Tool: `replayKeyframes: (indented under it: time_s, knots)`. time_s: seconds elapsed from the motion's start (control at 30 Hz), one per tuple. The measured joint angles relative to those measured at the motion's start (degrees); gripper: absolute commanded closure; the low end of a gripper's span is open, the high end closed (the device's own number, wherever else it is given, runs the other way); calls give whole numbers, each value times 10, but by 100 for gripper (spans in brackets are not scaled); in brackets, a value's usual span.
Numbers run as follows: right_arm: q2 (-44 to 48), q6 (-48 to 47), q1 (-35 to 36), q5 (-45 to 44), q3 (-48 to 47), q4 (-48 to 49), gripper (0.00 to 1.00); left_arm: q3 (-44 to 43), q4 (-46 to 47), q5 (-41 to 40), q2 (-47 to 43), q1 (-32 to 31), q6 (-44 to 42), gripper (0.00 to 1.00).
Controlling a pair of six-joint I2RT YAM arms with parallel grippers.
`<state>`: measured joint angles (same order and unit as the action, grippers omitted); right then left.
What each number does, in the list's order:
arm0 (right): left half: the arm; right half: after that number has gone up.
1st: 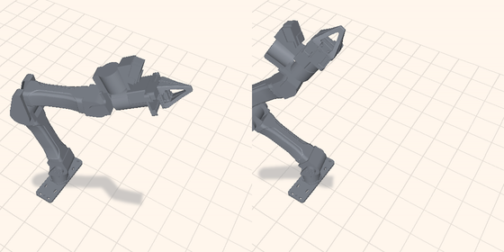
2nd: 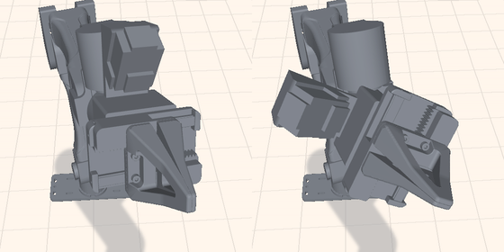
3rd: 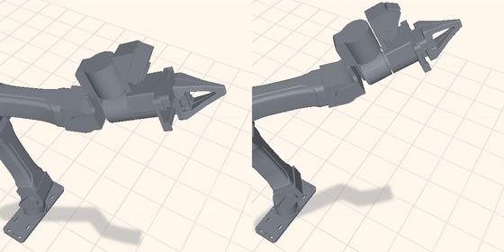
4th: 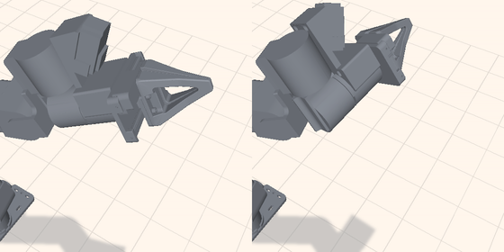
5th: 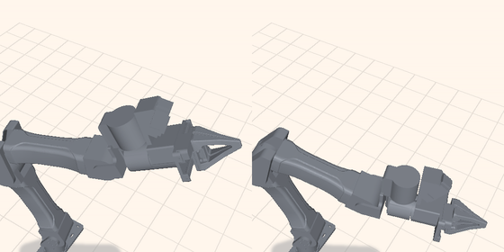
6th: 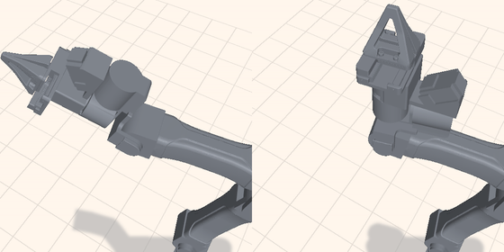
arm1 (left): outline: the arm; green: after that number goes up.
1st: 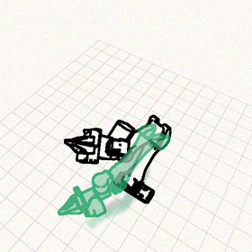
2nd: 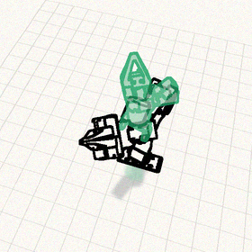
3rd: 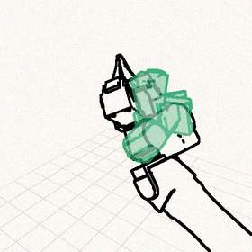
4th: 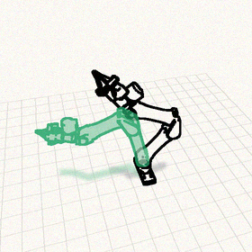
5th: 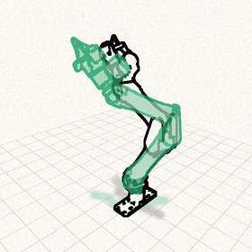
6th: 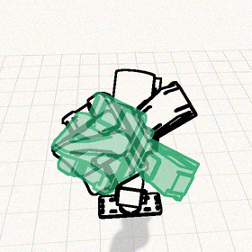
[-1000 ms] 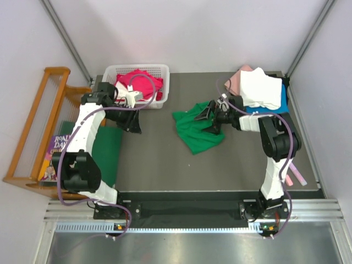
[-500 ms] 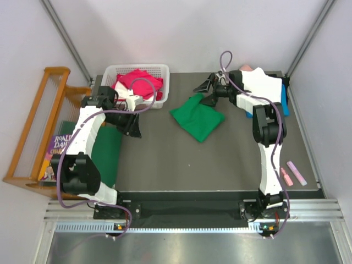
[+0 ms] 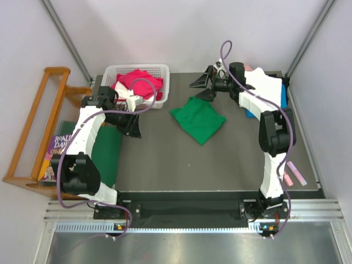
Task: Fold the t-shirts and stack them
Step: Fold the tshirt
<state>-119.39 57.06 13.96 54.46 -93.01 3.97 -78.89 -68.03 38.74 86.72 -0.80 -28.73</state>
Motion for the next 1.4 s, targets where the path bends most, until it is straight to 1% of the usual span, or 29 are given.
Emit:
replayKeyframes:
  time_s: [0.13, 0.33, 0.47, 0.53, 0.7, 0.87, 1.0, 1.1, 1.23, 1.4]
  knots:
    - [18, 0, 10, 1, -2, 0, 0, 0, -1, 0, 0, 0, 0, 64]
    - [15, 10, 13, 2, 18, 14, 0, 1, -1, -1, 0, 0, -2, 64]
    - [-12, 19, 13, 7, 17, 36, 0, 3, -1, -2, 0, 4, -4, 64]
    - [-38, 27, 13, 11, 1, 43, 0, 4, -1, -4, 0, 12, -4, 64]
    - [-150, 55, 13, 24, -88, 64, 0, 4, -1, -7, 0, 22, -6, 64]
    - [-263, 106, 9, 34, -193, 88, 0, 4, -1, -7, 1, 25, -10, 64]
    - [-327, 150, 5, 55, -263, 104, 0, 4, -2, -6, 6, 28, -12, 64]
    - [-351, 180, 0, 73, -292, 126, 0, 4, -1, -2, 11, 29, -12, 64]
    - [-361, 205, -3, 93, -292, 164, 0, 4, -2, 7, 12, 29, -12, 64]
    - [-335, 216, -4, 99, -235, 231, 0, 5, -2, 20, 12, 29, -12, 64]
